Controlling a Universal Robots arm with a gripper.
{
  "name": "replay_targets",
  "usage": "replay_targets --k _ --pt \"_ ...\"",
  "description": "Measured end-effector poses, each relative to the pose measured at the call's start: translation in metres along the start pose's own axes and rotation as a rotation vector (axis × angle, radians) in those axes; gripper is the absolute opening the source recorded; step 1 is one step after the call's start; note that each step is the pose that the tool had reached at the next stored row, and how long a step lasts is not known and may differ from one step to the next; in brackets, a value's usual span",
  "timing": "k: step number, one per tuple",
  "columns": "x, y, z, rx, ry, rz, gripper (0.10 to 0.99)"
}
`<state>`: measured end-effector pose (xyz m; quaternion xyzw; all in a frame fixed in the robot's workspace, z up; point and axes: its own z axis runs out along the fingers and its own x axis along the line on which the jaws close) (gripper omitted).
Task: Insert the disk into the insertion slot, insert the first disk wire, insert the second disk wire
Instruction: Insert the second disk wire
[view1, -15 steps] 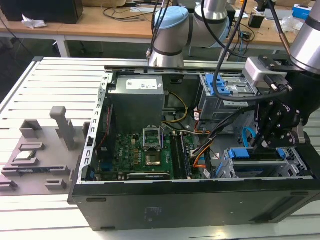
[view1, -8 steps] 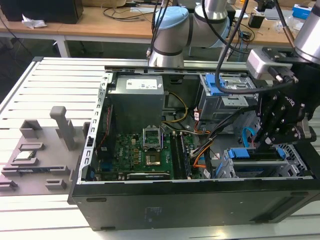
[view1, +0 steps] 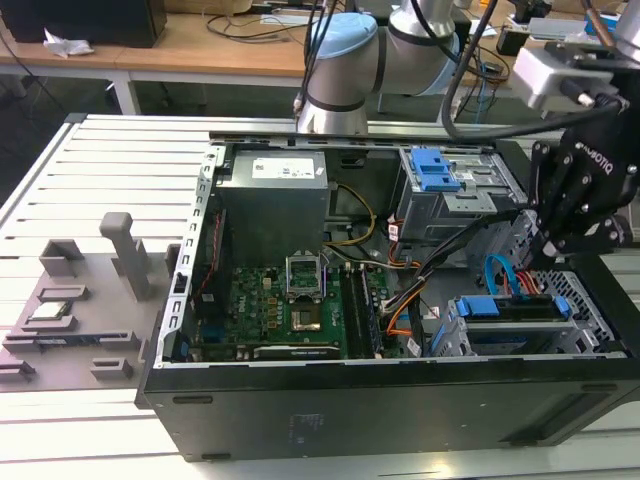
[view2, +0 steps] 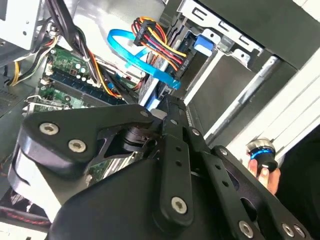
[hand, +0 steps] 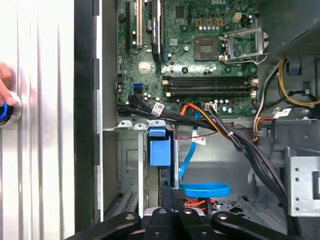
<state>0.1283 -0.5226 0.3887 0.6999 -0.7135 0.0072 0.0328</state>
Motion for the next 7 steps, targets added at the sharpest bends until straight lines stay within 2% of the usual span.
replay_targets --k 7 --pt "0.0001 0.0001 -0.0015 0.000 -0.0010 0.000 0.106"
